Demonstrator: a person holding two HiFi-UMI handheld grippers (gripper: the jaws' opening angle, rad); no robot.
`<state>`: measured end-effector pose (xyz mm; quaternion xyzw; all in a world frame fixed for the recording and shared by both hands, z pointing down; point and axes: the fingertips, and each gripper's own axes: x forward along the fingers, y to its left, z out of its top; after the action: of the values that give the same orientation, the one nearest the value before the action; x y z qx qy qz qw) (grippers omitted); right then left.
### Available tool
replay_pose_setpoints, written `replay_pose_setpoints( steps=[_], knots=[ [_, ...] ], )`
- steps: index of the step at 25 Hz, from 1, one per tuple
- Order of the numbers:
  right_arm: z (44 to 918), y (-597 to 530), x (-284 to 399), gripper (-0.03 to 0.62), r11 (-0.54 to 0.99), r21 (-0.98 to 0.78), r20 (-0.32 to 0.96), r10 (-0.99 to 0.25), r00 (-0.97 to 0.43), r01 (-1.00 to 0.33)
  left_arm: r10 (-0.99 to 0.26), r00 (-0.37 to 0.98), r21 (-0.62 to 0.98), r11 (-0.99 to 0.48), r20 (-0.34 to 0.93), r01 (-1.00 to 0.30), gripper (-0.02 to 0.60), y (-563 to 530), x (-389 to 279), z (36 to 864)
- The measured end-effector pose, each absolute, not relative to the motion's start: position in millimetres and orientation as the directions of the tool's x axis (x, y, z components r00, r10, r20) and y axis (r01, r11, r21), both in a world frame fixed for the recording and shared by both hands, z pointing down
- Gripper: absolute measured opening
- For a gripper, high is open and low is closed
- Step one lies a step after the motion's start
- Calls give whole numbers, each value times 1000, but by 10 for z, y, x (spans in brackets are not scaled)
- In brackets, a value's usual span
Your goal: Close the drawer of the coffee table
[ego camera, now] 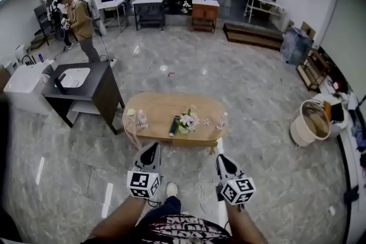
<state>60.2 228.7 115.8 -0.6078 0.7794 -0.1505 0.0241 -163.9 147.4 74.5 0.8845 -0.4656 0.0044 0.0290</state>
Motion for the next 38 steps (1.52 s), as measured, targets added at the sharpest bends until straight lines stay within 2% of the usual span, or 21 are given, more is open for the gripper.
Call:
replay_pose_setpoints(
  steps=[11, 26, 38],
  knots=[
    [1417, 2089, 771, 35, 172, -268, 183, -957, -225, -948, -801, 593, 62, -590, 81, -805, 21, 1183, -1454, 1015],
    [1931, 1357, 1029, 35, 96, -265, 323, -929, -182, -959, -770, 599, 96, -594, 219, -799, 21, 309, -1367, 1771],
    [1833, 627, 1042, 35, 75, -176, 371, -919, -136, -982, -706, 668, 134, -657, 236, -742, 21, -530, -1199, 1964]
  ],
)
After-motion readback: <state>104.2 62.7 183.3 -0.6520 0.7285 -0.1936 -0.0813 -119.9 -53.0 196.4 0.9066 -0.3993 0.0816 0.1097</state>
